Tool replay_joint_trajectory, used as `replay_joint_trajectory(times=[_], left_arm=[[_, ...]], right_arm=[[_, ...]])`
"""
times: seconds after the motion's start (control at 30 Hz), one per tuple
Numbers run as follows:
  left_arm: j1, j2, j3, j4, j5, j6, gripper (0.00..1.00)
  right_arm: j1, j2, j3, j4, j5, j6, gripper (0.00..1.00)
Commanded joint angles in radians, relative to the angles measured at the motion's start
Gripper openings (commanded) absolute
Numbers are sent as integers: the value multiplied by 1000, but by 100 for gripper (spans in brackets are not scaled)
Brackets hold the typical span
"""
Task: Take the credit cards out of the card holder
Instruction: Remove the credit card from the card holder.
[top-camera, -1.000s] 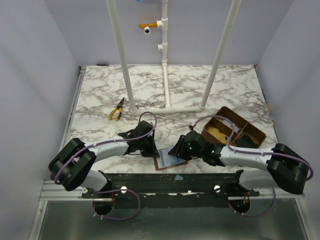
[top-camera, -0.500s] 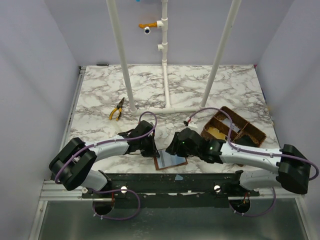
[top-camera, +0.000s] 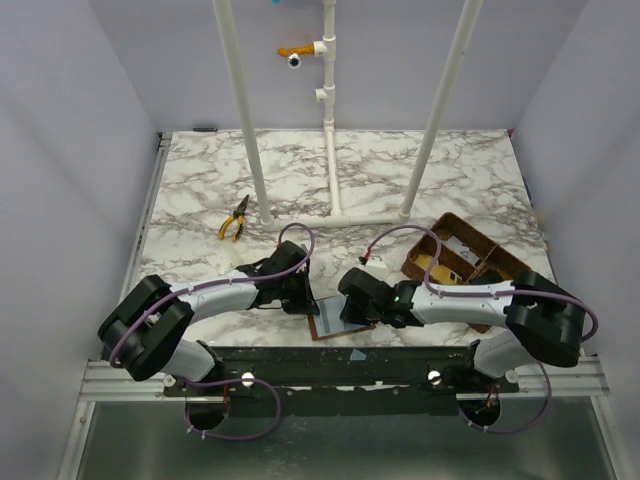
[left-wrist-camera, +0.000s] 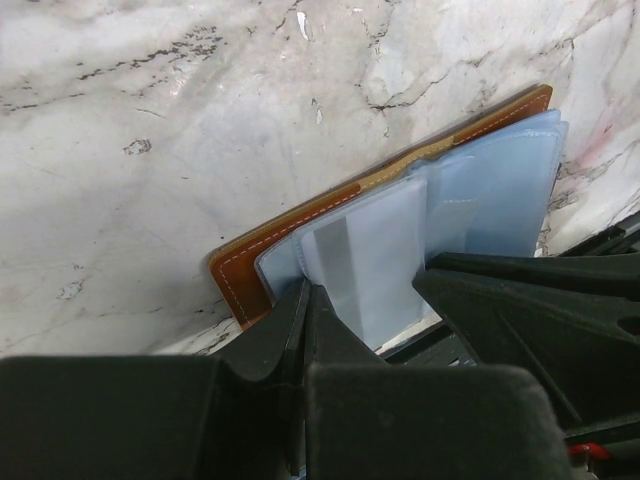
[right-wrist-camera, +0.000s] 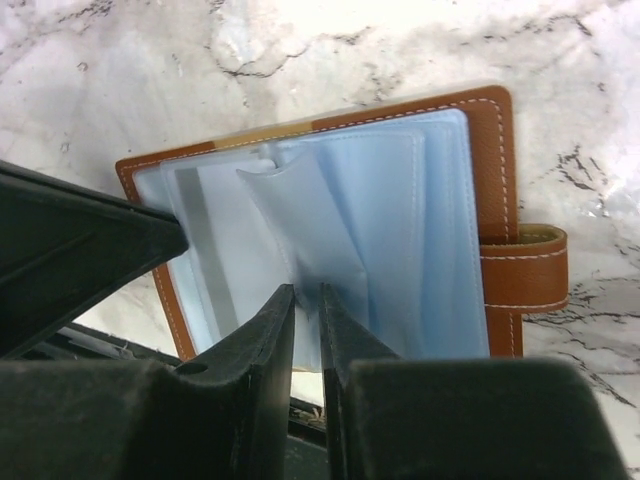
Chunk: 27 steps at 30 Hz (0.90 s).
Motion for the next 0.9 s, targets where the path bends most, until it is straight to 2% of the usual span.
replay_joint_trajectory(times=[0.0, 0.13, 0.37, 0.57, 0.7, 0.87], left_arm=[[-10, 35, -26, -58, -39, 29, 0], [-9, 35, -27, -59, -41, 31, 0], [-9, 35, -24, -63, -42, 36, 0], [-9, 36, -24, -61, -40, 37, 0], [-9, 39, -23, -58, -38, 37, 0], [-9, 40, -23, -57, -38, 37, 0]], right_arm=[[3, 13, -8, -121, 105, 55, 18], [3, -25, -22, -173, 140, 93, 16], [2, -189, -31, -264, 219, 126, 19], [13, -295, -32, -109, 109, -1, 22], [55, -220, 25, -47, 53, -48, 30], [53, -70, 51, 28, 1, -42, 34]])
